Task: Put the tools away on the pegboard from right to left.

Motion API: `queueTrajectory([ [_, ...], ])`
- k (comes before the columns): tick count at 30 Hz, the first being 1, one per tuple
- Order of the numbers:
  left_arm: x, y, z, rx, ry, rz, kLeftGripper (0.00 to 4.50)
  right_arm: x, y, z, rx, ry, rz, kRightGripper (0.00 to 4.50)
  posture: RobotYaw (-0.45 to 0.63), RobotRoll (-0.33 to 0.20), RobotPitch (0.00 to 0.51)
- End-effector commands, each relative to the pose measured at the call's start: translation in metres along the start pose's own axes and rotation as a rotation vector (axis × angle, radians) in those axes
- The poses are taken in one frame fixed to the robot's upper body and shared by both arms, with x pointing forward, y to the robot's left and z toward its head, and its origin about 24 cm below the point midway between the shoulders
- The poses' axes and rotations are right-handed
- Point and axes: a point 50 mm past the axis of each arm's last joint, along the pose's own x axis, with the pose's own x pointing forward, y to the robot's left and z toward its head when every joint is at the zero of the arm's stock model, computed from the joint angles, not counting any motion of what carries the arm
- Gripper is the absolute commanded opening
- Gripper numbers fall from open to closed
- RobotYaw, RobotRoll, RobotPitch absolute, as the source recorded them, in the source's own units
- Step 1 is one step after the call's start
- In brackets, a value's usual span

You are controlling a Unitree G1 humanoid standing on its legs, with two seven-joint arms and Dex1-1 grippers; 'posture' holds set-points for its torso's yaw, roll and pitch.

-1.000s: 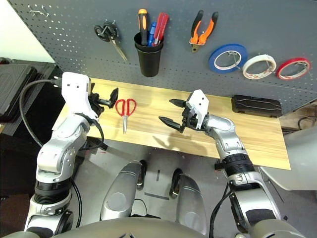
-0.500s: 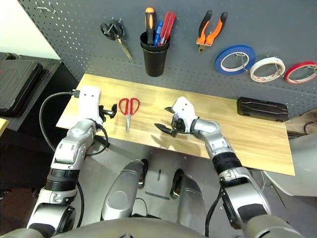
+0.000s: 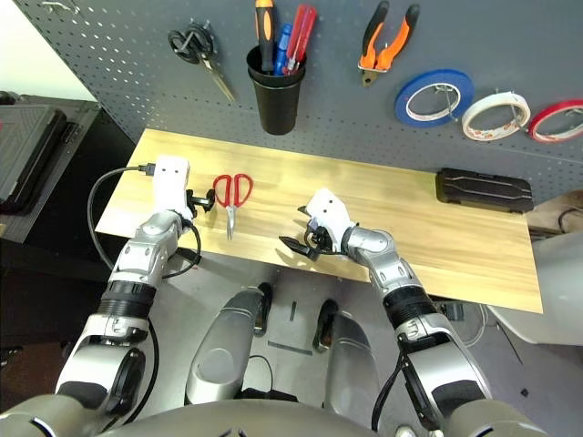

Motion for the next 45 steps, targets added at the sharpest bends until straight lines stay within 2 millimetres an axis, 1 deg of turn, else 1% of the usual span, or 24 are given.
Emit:
queueTrajectory([
  [1,0.007,0.004,-0.014,0.001,0.042,0.032,4.47,-0.013,0.004,-0.006,0.02,0.02,-0.003,4.5,0.25,0.0,0.341],
  [4,0.013,0.006,-0.017,-0.004,0.057,0.047,4.47,-0.019,0.005,-0.006,0.022,0.024,-0.014,4.5,0.24,0.0,0.342],
  [8,0.018,0.014,-0.024,0.004,0.087,0.096,4.47,-0.03,0.004,-0.002,0.027,0.02,-0.04,4.5,0.21,0.0,0.339],
  [14,0.023,0.021,-0.029,-0.023,0.11,0.164,4.47,-0.039,0.005,0.0,0.028,0.023,-0.059,4.5,0.19,0.0,0.335],
  [19,0.025,0.021,-0.022,-0.067,0.087,0.179,4.47,-0.044,0.005,-0.002,0.033,0.034,-0.071,4.5,0.19,0.0,0.333],
  [21,0.025,0.021,-0.023,-0.069,0.091,0.183,4.47,-0.046,0.005,-0.002,0.035,0.037,-0.075,4.5,0.19,0.0,0.334],
  [32,0.023,0.012,-0.042,-0.025,0.189,0.135,4.47,-0.049,-0.003,0.002,0.02,0.04,-0.079,4.5,0.18,0.0,0.332],
  [33,0.023,0.011,-0.044,-0.02,0.199,0.132,4.31,-0.05,-0.005,0.003,0.018,0.04,-0.078,4.5,0.18,0.0,0.329],
  [36,0.022,0.01,-0.048,-0.019,0.222,0.129,3.58,-0.05,-0.007,0.005,0.011,0.037,-0.071,4.5,0.18,0.0,0.327],
  [37,0.022,0.01,-0.049,-0.022,0.226,0.129,3.13,-0.05,-0.007,0.005,0.01,0.034,-0.067,4.5,0.18,0.0,0.327],
  [41,0.021,0.009,-0.05,-0.03,0.229,0.127,1.61,-0.05,-0.007,0.007,0.009,0.028,-0.048,4.5,0.19,0.0,0.327],
  [44,0.021,0.01,-0.05,-0.048,0.222,0.134,0.3,-0.049,-0.007,0.006,0.007,0.032,-0.034,4.5,0.2,0.0,0.325],
  [45,0.021,0.009,-0.049,-0.058,0.215,0.138,0.04,-0.049,-0.007,0.006,0.004,0.033,-0.028,4.5,0.21,0.0,0.325],
])
